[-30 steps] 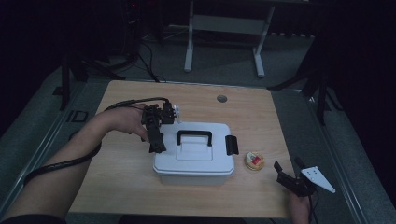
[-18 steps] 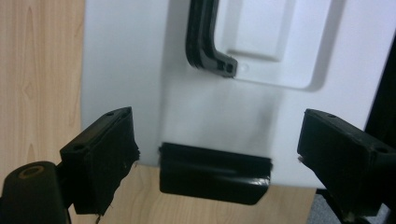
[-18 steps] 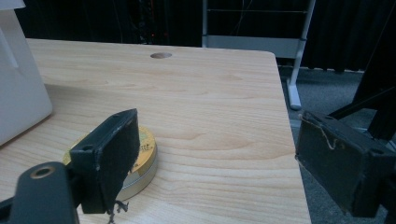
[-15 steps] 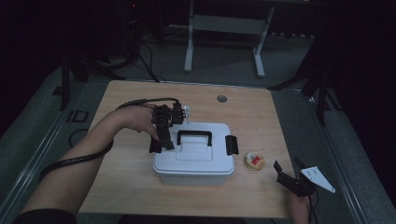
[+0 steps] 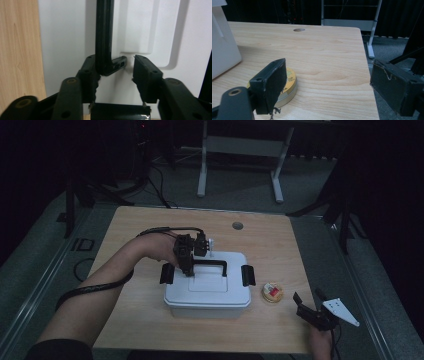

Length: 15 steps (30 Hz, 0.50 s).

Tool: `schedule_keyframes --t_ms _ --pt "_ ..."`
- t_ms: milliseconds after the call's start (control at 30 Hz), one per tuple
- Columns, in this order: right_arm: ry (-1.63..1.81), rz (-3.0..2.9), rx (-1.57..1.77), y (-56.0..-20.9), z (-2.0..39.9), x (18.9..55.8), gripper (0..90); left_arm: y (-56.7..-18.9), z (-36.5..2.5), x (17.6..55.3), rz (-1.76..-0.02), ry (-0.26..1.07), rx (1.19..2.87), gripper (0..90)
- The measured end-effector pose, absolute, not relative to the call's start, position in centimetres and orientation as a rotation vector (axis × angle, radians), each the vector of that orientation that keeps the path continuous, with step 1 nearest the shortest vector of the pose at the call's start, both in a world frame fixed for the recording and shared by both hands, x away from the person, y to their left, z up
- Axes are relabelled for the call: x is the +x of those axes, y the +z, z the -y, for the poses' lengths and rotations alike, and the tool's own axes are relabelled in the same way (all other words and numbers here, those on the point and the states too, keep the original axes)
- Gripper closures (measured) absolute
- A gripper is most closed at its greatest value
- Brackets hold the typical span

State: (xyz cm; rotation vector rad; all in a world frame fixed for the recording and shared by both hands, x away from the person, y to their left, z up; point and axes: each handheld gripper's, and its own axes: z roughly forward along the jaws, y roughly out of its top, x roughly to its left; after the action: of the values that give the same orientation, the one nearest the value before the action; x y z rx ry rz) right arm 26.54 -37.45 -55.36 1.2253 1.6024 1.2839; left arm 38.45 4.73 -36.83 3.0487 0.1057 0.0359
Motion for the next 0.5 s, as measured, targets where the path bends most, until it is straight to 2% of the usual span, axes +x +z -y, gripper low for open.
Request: schedule_keyframes --t_ms 300,500 --pt "1.285 -1.604 1.225 -55.36 37.46 26.55 13.5 -37.11 -4.41 38.52 -0.100 -0.058 3.072 82.8" --pt "1.284 -1.603 1.225 -55.36 37.45 26.54 13.5 -36.97 -4.49 38.65 -0.109 -0.071 3.061 83.5"
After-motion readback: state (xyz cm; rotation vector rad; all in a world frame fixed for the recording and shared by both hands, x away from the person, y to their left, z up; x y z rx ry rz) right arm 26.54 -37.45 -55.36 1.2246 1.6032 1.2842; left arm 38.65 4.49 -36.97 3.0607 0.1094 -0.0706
